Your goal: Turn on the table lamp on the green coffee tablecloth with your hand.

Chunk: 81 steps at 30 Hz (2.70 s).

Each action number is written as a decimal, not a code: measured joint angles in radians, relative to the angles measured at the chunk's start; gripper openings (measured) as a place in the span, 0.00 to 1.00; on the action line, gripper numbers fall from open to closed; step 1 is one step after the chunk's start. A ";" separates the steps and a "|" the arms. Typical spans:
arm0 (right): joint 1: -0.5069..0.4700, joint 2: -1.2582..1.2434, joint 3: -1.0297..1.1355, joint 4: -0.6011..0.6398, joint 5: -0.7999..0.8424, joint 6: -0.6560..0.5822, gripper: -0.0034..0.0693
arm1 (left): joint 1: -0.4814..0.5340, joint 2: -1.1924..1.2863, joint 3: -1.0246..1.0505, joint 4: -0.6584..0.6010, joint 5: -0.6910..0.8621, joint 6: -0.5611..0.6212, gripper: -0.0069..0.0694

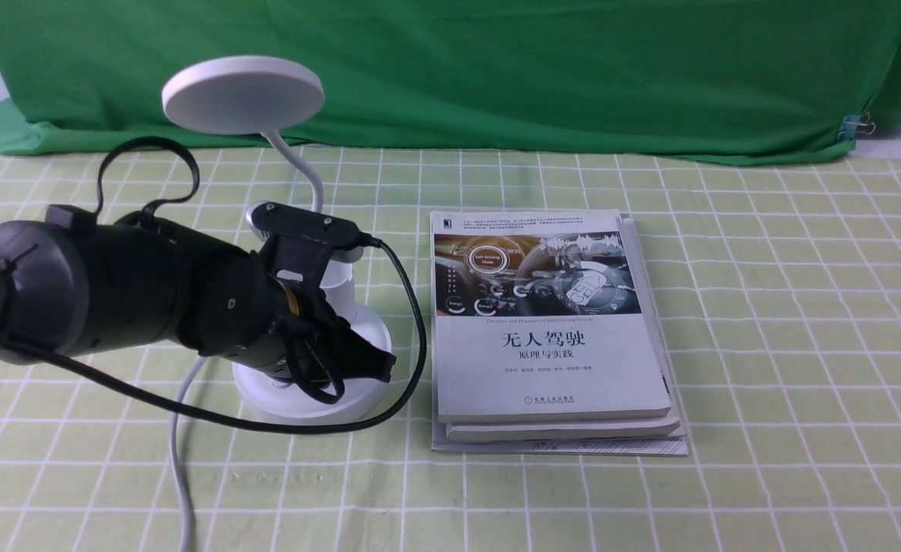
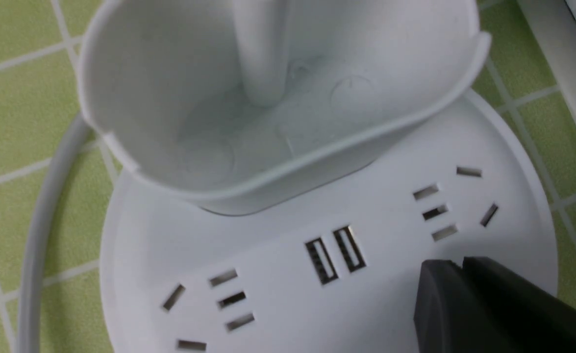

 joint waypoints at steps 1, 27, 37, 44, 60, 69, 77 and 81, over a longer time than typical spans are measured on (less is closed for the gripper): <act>0.000 0.000 0.000 0.000 0.000 0.000 0.38 | 0.000 0.000 0.000 0.000 0.000 0.000 0.11; 0.000 0.000 0.000 0.000 0.000 0.000 0.38 | 0.000 -0.009 0.000 0.011 0.030 0.000 0.11; 0.000 0.000 0.000 0.000 0.000 0.000 0.38 | 0.000 0.003 -0.002 0.012 0.025 0.000 0.11; 0.000 0.000 0.000 0.000 0.000 0.000 0.38 | 0.000 -0.057 0.001 0.014 0.088 -0.021 0.11; 0.000 0.000 0.000 0.000 0.000 -0.001 0.38 | 0.000 -0.758 0.398 -0.142 0.164 0.034 0.11; 0.000 0.000 0.000 0.000 0.000 0.000 0.38 | 0.000 -1.216 0.430 -0.014 0.125 0.043 0.12; 0.000 0.000 0.000 0.000 0.000 0.001 0.38 | 0.000 -1.383 0.430 0.008 0.110 0.045 0.12; 0.000 0.000 0.000 0.000 0.000 0.001 0.38 | 0.000 -1.388 0.438 0.010 0.102 0.045 0.12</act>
